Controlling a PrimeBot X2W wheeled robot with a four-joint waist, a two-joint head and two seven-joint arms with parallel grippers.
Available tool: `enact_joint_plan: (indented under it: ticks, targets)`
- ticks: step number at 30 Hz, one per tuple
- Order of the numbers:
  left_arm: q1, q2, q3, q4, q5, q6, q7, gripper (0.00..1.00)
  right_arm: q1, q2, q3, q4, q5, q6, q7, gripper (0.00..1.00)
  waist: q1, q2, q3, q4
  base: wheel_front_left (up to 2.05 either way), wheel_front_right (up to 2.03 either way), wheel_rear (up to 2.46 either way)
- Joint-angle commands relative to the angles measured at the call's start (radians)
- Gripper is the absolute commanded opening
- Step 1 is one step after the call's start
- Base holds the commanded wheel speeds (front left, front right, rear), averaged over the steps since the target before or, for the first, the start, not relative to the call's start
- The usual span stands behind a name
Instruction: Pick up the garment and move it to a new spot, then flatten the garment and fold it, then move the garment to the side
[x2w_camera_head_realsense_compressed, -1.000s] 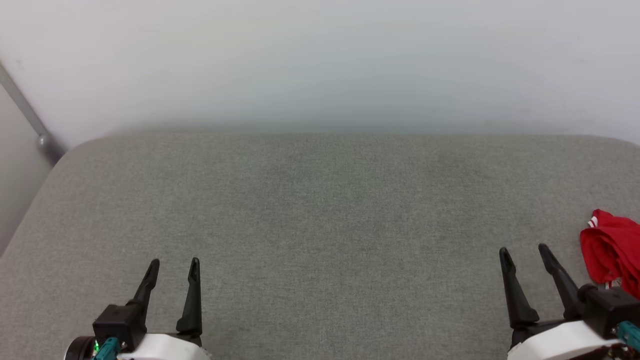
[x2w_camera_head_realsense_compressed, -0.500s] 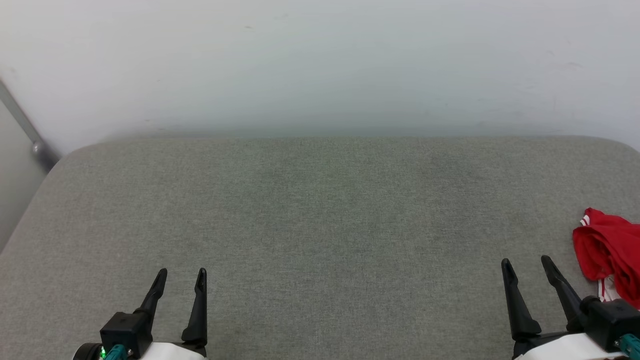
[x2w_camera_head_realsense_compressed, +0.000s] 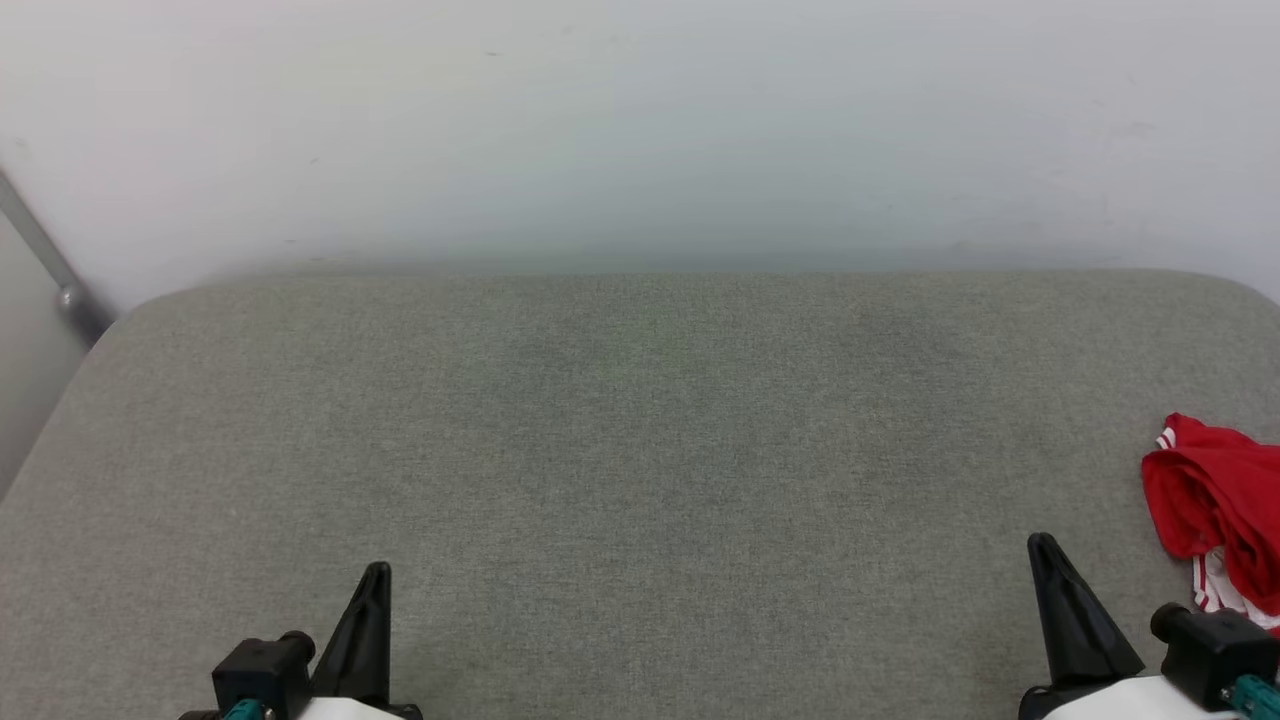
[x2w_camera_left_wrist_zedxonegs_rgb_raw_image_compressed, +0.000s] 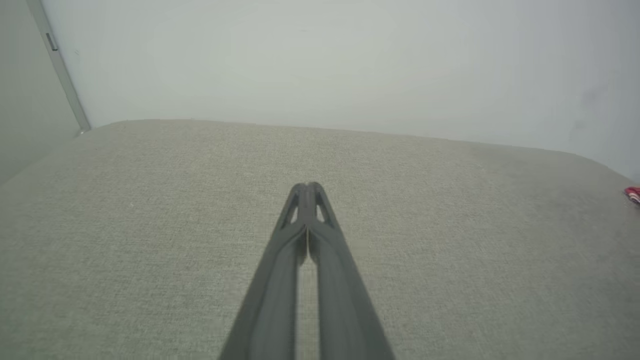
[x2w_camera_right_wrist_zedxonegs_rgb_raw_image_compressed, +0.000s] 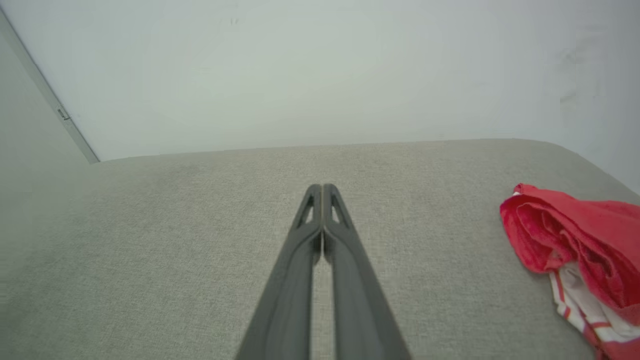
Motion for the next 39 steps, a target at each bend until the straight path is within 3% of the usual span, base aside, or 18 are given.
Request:
enact_joint_plan:
  ticks: [1,20,39]
  targets:
    - [-0.018,0.003,0.017,-0.014,-0.034,-0.008,0.006,0.0,-0.01,-0.001,0.0,-0.011,0.046,0.0,0.0,0.0,0.0,-0.0001,0.001,0.0,0.0,0.0,0.0]
    - [-0.066,-0.049,0.096,0.023,-0.325,-0.062,0.091,0.0,-0.081,-0.019,-0.001,0.066,0.417,0.0,0.029,0.0,0.0,-0.0001,0.007,-0.003,0.0,0.0,0.0]
    - [-0.099,-0.09,0.159,0.044,-0.546,-0.104,0.157,0.0,-0.128,-0.026,-0.009,0.12,0.691,0.0,0.055,0.0,0.0,-0.0001,0.014,-0.005,0.0,0.0,0.0]
